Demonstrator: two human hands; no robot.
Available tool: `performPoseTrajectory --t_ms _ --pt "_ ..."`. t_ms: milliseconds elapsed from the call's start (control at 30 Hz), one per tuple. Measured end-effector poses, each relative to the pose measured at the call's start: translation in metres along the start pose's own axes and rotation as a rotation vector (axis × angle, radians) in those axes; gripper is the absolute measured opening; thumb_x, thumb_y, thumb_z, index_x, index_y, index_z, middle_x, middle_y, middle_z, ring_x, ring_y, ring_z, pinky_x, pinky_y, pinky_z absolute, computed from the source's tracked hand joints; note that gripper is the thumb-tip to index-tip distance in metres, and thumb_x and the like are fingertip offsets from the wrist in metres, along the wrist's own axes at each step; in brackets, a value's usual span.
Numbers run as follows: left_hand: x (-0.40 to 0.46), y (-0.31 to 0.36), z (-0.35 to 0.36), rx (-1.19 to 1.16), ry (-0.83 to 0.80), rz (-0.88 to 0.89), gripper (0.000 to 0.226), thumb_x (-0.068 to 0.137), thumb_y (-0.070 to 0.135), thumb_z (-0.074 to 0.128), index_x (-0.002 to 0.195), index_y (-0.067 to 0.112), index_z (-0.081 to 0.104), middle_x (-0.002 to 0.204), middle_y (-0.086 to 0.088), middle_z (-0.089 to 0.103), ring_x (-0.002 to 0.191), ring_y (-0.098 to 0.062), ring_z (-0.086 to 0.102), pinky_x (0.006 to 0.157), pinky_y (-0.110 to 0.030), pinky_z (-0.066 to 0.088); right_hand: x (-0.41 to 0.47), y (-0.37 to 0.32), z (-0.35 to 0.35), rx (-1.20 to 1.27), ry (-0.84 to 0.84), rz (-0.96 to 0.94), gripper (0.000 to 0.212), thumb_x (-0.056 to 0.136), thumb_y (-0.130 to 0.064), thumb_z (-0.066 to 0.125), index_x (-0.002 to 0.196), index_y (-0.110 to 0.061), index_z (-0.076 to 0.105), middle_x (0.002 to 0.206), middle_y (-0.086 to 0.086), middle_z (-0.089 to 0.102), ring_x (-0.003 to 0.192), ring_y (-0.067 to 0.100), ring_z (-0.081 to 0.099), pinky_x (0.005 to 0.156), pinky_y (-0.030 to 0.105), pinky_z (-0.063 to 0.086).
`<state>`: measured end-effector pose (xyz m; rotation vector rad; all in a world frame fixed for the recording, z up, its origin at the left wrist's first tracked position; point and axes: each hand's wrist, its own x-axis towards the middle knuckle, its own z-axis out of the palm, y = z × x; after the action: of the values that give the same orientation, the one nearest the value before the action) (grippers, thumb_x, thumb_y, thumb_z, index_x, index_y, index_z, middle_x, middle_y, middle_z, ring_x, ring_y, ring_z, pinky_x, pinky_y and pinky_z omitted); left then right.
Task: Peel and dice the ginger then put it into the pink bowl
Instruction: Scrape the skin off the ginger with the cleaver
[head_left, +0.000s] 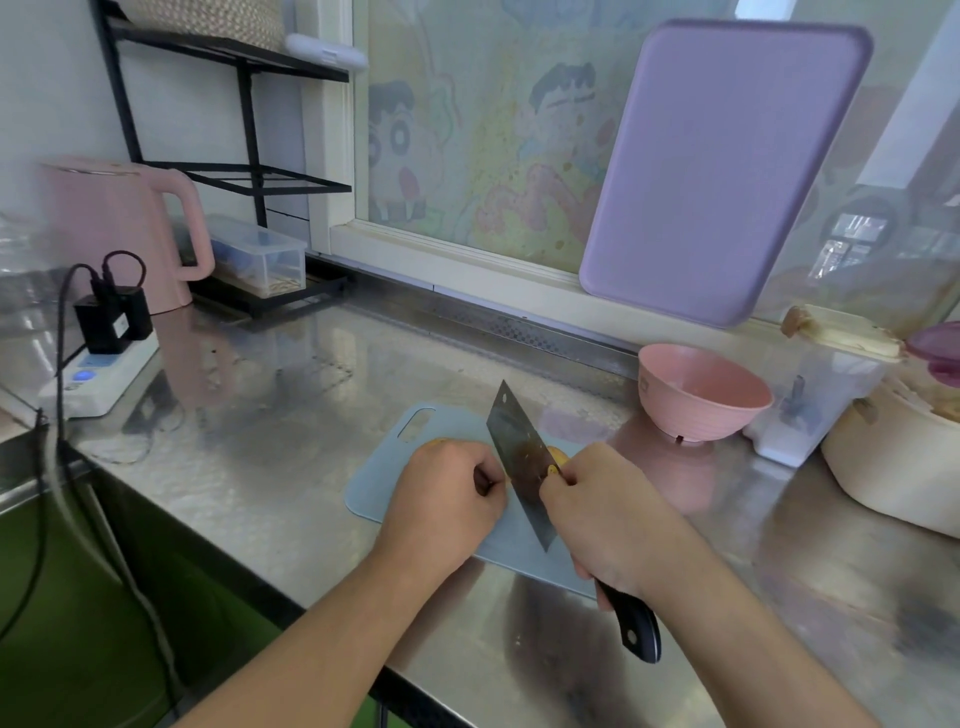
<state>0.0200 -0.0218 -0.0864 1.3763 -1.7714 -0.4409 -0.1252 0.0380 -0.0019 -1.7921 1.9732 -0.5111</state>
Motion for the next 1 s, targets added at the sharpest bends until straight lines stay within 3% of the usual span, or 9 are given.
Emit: performPoseTrajectory --t_ms 100,267,500,633,767,1000 --pt "0.0 -0.001 0.001 -0.028 0.0 -0.017 0.009 0.08 0.015 0.074 0.077 0.023 0.075 0.072 0.012 0.072 0.071 -0.002 0.067 0.072 -0.033 0.059 -0.001 -0.002 -0.004 0.028 0.035 0.002 0.034 0.099 -0.023 0.045 0.066 -0.016 0.048 0.059 0.002 0.053 0.054 0.023 0.054 0.053 0.026 0.049" --pt "0.0 -0.003 0.002 -0.036 -0.013 -0.031 0.01 0.079 0.016 0.074 0.075 0.025 0.074 0.071 0.013 0.071 0.071 -0.002 0.067 0.071 -0.033 0.06 -0.003 -0.004 -0.002 0.122 0.028 0.01 0.024 0.095 -0.007 0.043 0.07 -0.006 0.041 0.048 0.008 0.04 0.022 0.009 0.034 0.031 0.018 0.025" --pt "0.001 -0.004 0.003 -0.007 -0.003 -0.031 0.008 0.077 0.017 0.072 0.074 0.024 0.073 0.071 0.013 0.071 0.072 -0.003 0.067 0.07 -0.033 0.059 0.0 -0.005 0.003 0.044 0.025 0.006 0.023 0.094 -0.008 0.042 0.072 -0.008 0.04 0.055 0.008 0.042 0.024 0.01 0.03 0.038 0.026 0.027" --pt "0.002 -0.003 0.002 0.01 -0.01 -0.018 0.008 0.078 0.016 0.073 0.074 0.023 0.073 0.072 0.012 0.071 0.073 -0.005 0.067 0.07 -0.035 0.058 0.001 -0.005 0.004 0.002 0.028 -0.015 0.028 0.098 -0.013 0.043 0.07 -0.009 0.043 0.061 0.009 0.048 0.05 0.033 0.053 0.045 0.03 0.035" --pt "0.002 -0.002 0.002 0.026 -0.005 0.002 0.009 0.078 0.016 0.073 0.073 0.023 0.073 0.072 0.012 0.07 0.073 -0.004 0.066 0.07 -0.034 0.058 0.0 -0.007 0.004 -0.026 0.032 -0.023 0.035 0.1 -0.022 0.043 0.066 -0.017 0.045 0.061 0.001 0.051 0.054 0.021 0.05 0.055 0.024 0.047" --pt "0.002 -0.003 0.002 0.011 0.0 0.004 0.009 0.078 0.017 0.076 0.073 0.024 0.072 0.072 0.01 0.07 0.073 -0.008 0.066 0.07 -0.037 0.058 0.002 -0.004 0.011 -0.055 -0.012 -0.007 0.034 0.1 -0.02 0.043 0.067 -0.019 0.04 0.064 -0.001 0.047 0.053 0.014 0.043 0.055 0.021 0.041"
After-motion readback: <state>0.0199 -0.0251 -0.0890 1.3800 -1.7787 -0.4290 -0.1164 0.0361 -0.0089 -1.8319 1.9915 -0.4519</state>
